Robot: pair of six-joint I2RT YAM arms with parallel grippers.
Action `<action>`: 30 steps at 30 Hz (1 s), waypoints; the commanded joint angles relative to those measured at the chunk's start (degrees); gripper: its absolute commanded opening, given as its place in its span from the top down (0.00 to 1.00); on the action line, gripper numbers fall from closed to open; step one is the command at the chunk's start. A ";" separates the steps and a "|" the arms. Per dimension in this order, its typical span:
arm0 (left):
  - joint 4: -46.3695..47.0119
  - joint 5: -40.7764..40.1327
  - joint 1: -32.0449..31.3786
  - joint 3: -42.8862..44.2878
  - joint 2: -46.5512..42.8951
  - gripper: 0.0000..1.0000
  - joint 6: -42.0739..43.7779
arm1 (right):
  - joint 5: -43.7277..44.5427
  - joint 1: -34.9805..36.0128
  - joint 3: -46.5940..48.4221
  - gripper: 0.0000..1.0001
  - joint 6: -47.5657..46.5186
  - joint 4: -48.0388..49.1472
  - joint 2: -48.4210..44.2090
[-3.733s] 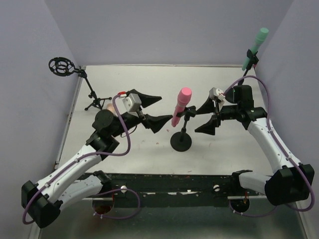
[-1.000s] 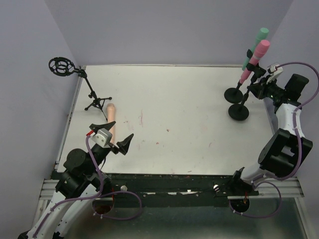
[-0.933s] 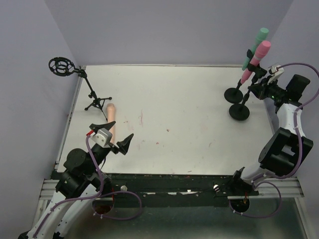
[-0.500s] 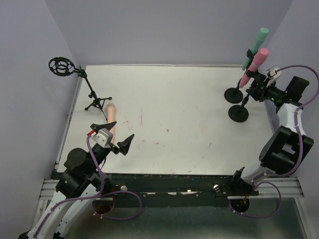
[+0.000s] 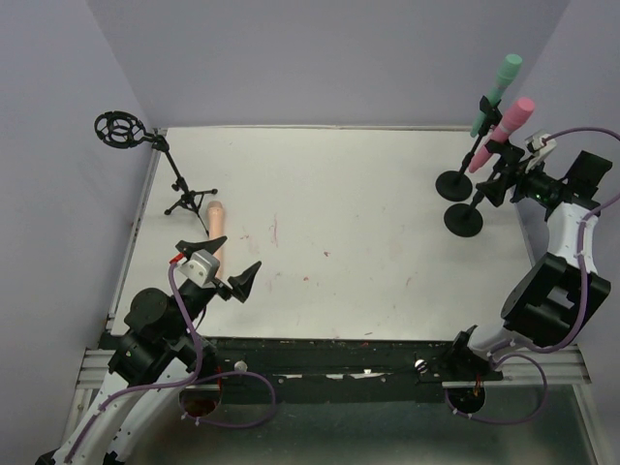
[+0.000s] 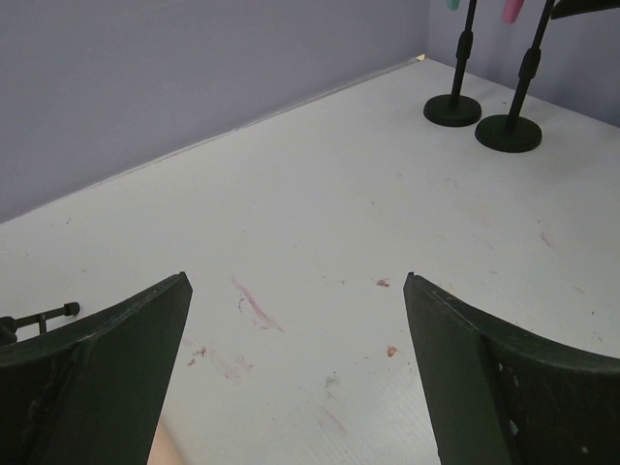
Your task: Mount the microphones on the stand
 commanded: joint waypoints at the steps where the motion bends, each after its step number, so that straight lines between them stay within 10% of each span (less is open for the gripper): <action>1: -0.38 2.23 0.31 -0.36 -0.92 0.01 -0.42 | 2.27 -1.68 2.48 0.09 -2.33 -6.47 -2.97; 11: -0.56 2.85 0.31 -0.36 -2.77 0.01 -0.86 | 2.71 -13.27 3.10 0.06 -13.64 -23.77 -6.40; 22: -1.61 5.05 0.66 1.92 0.74 0.01 -7.78 | 1.22 -15.22 -3.22 0.00 -48.43 -62.70 -14.40; 30: -4.95 10.15 0.57 2.71 6.55 0.01 -28.36 | 1.22 -3.47 -10.52 0.00 -40.33 -58.10 -21.42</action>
